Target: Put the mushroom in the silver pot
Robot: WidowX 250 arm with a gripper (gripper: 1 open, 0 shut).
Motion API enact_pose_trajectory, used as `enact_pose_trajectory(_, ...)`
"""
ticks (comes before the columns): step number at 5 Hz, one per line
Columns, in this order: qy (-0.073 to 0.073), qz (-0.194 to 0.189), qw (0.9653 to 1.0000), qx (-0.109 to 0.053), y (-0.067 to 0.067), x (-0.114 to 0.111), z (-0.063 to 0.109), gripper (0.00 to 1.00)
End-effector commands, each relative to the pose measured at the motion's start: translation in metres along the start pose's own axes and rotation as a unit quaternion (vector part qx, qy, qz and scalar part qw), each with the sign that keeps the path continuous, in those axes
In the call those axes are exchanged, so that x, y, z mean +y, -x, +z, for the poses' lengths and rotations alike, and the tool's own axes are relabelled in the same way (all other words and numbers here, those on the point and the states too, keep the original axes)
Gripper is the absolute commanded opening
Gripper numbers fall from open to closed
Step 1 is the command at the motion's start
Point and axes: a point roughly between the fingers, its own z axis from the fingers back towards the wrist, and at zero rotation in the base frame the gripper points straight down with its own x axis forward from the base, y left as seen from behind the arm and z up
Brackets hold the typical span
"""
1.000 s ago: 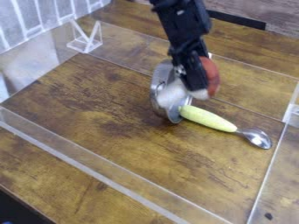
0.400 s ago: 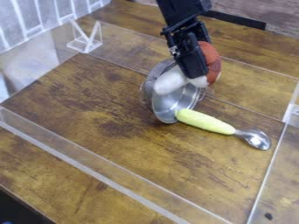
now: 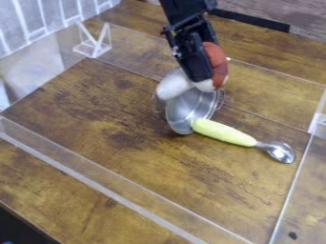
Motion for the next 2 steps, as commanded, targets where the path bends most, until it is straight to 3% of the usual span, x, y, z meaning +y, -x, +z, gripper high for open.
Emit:
enact_pose_trajectory(1,-0.028,-0.02,0.9994,-0.004,-0.0178,0.0066,0.0158,1.0)
enact_pose_trajectory(2,-0.013,-0.043,0.999,-0.003,-0.0109,0.0146,0.0167,1.0)
